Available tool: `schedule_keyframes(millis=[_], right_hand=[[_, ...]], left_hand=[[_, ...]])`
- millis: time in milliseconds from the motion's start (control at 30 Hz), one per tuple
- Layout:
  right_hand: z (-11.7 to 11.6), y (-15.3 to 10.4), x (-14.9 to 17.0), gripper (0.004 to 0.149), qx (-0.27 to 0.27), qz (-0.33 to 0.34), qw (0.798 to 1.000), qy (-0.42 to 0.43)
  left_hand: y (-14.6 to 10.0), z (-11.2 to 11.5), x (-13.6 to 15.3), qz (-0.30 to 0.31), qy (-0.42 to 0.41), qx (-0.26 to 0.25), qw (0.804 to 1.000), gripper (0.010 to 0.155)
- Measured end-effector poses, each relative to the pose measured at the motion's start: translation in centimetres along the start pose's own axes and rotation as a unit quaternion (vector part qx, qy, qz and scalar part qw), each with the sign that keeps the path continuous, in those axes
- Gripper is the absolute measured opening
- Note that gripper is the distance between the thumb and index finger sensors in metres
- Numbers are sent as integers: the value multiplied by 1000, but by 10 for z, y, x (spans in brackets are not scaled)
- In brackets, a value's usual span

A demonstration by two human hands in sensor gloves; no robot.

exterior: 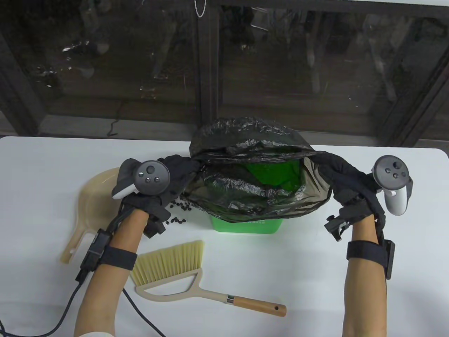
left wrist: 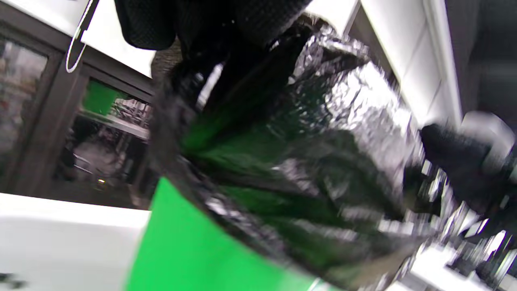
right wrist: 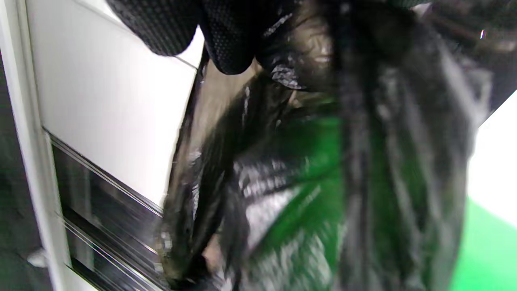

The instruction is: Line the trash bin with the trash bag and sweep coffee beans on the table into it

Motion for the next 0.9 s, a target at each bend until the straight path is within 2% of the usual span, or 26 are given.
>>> schedule_keyframes(millis=[67,167,367,500,633,900], right_hand=[[5,9,0,50,12,7,1000,18],[8,22,5,52,10,1,999,33],[-4,42,32,56,-1,-26,998,64],[-19,49,48,61,-18,-38,996,73],[-31,55,59,64,-28,-49,995,77],[-41,58,76,68,-29,-72,994,83]], left_hand=[[6,-8,6,3,-45,-35,998,47],[15,-14,14,5,-85,-49,995,47],[25,-9,46,-25,-190,-86,978,52],[26,2,66,-50,-243,-90,965,55],[25,15,82,-86,-258,-79,959,56],[31,42,95,-112,-289,-55,949,62]])
Point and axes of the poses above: the tracker on the back of each hand, its own x axis roughly to the little-finger side, its own y axis roughly from the wrist to the fingertips, z = x × y, the point moved 5 cm from there along y, roughly from the wrist to the fingertips, and after that the axes turned 8 degrees about z, right-handed, at the moved point
